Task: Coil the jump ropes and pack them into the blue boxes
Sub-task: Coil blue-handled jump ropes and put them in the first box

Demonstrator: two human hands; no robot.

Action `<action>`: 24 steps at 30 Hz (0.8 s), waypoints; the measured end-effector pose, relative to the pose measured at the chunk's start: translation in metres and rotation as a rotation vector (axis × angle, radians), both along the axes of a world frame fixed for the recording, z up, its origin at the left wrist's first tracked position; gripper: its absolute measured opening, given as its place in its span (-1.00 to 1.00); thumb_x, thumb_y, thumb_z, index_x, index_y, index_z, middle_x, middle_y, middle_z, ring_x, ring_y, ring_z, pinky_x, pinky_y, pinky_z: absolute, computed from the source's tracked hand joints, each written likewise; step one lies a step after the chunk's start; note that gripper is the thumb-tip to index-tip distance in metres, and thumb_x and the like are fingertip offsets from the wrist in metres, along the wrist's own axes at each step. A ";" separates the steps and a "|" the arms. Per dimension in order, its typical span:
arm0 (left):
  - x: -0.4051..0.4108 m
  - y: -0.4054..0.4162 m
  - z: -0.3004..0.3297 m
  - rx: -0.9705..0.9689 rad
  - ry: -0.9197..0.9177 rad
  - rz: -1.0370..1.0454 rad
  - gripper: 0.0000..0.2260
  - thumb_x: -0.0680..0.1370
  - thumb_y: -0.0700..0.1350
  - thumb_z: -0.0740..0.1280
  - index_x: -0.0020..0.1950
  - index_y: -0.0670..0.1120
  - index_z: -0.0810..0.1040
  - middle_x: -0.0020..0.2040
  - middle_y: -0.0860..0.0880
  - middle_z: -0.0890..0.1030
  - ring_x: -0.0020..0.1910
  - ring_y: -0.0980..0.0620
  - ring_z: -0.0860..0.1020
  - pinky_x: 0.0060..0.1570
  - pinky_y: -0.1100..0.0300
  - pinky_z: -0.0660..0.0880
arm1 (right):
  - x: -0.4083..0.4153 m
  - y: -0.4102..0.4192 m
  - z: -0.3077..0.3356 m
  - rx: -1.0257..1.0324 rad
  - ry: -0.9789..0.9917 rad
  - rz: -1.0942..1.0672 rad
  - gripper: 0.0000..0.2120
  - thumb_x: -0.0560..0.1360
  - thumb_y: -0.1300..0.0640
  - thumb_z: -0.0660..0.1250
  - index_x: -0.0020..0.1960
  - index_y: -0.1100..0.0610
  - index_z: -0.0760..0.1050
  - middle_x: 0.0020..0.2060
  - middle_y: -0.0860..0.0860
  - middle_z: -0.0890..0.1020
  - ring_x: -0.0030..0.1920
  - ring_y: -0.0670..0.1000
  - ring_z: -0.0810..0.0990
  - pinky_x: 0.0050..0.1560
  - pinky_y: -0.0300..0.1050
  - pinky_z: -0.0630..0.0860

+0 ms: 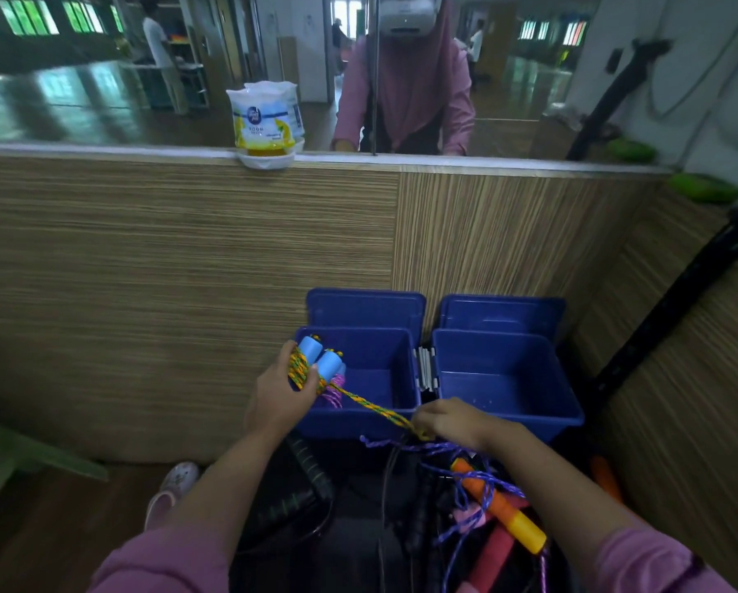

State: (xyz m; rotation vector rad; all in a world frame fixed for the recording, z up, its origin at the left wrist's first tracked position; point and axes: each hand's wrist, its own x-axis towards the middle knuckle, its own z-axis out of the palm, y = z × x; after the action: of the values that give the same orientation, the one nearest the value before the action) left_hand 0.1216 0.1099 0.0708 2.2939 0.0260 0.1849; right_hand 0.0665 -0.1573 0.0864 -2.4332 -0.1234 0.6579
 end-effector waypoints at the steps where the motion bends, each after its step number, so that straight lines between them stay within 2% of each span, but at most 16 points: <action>1: -0.001 0.002 -0.001 -0.006 0.003 0.007 -0.52 0.54 0.10 0.30 0.43 0.08 0.30 0.08 -0.14 0.61 0.07 -0.18 0.56 0.03 0.03 0.49 | 0.001 -0.003 0.000 0.046 0.006 -0.073 -0.71 0.55 -0.01 0.15 -0.12 0.14 0.56 -0.21 0.03 0.58 -0.17 -0.03 0.47 -0.06 -0.10 0.40; 4: -0.004 0.004 -0.004 -0.005 0.020 0.004 -0.54 0.53 0.10 0.30 0.41 0.10 0.31 0.04 -0.15 0.63 0.04 -0.19 0.58 0.00 0.01 0.51 | 0.004 -0.013 -0.004 0.168 0.030 -0.258 -0.63 0.50 -0.02 0.14 -0.14 0.20 0.61 -0.39 -0.07 0.58 -0.29 -0.04 0.44 -0.22 -0.09 0.34; 6: -0.006 0.004 -0.006 0.009 0.030 -0.014 -0.54 0.53 0.10 0.31 0.40 0.10 0.32 0.04 -0.14 0.63 0.02 -0.18 0.58 0.00 0.01 0.52 | 0.005 -0.019 -0.008 0.190 0.020 -0.260 -0.64 0.48 0.00 0.13 -0.14 0.22 0.60 -0.41 -0.07 0.57 -0.31 -0.05 0.43 -0.24 -0.10 0.34; 8: -0.008 0.004 -0.007 0.022 0.037 -0.021 -0.53 0.54 0.08 0.31 0.42 0.07 0.32 0.04 -0.13 0.63 0.01 -0.17 0.59 -0.02 0.04 0.51 | 0.003 -0.021 -0.007 0.285 0.075 -0.331 -0.65 0.34 -0.04 0.14 -0.21 0.20 0.56 -0.44 -0.04 0.56 -0.36 -0.04 0.41 -0.32 -0.14 0.31; 10: -0.011 0.004 -0.007 0.034 0.033 -0.022 -0.53 0.54 0.07 0.31 0.43 0.06 0.31 0.04 -0.13 0.63 0.00 -0.16 0.58 -0.05 0.08 0.49 | 0.000 -0.026 -0.005 0.296 0.045 -0.328 -0.72 0.29 -0.02 0.17 -0.27 0.17 0.52 -0.42 -0.01 0.55 -0.37 -0.04 0.40 -0.34 -0.16 0.31; 13: -0.015 0.006 -0.008 0.041 0.026 -0.032 -0.52 0.55 0.06 0.31 0.44 0.05 0.31 0.05 -0.14 0.62 0.00 -0.16 0.58 -0.07 0.11 0.45 | -0.002 -0.039 -0.008 0.182 -0.105 -0.225 -0.77 0.53 0.06 0.28 -0.26 0.14 0.51 -0.33 0.02 0.51 -0.27 -0.05 0.42 -0.18 -0.12 0.34; 16: -0.018 0.011 -0.009 0.059 0.041 -0.024 -0.51 0.54 0.08 0.31 0.44 0.07 0.29 0.08 -0.14 0.61 0.03 -0.18 0.58 -0.03 0.05 0.50 | -0.003 -0.058 -0.018 0.031 -0.199 -0.254 -0.77 0.60 0.15 0.22 -0.22 0.11 0.47 -0.31 0.06 0.47 -0.21 0.00 0.42 -0.18 -0.11 0.28; 20: -0.021 0.016 -0.010 0.064 0.051 -0.037 -0.49 0.53 0.10 0.31 0.45 0.08 0.28 0.09 -0.11 0.61 0.02 -0.15 0.58 -0.01 0.01 0.53 | -0.010 -0.078 -0.019 -0.071 -0.330 -0.523 -0.78 0.62 0.13 0.16 -0.15 0.16 0.46 -0.25 0.15 0.54 -0.11 0.18 0.55 -0.23 -0.11 0.24; 24: -0.020 0.009 -0.008 0.057 0.065 -0.014 -0.50 0.54 0.12 0.30 0.46 0.11 0.27 0.11 -0.12 0.60 0.05 -0.18 0.57 0.01 0.02 0.51 | -0.012 -0.100 -0.020 -0.107 -0.431 -0.819 -0.72 0.63 0.16 0.11 0.02 0.35 0.49 -0.04 0.35 0.58 0.03 0.31 0.53 -0.11 -0.01 0.33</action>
State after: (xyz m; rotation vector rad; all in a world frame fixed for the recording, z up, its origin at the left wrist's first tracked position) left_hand 0.1015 0.1190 0.0624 2.3561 0.0388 0.1057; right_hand 0.0541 -0.2573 0.0668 -2.3906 0.7148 -0.2283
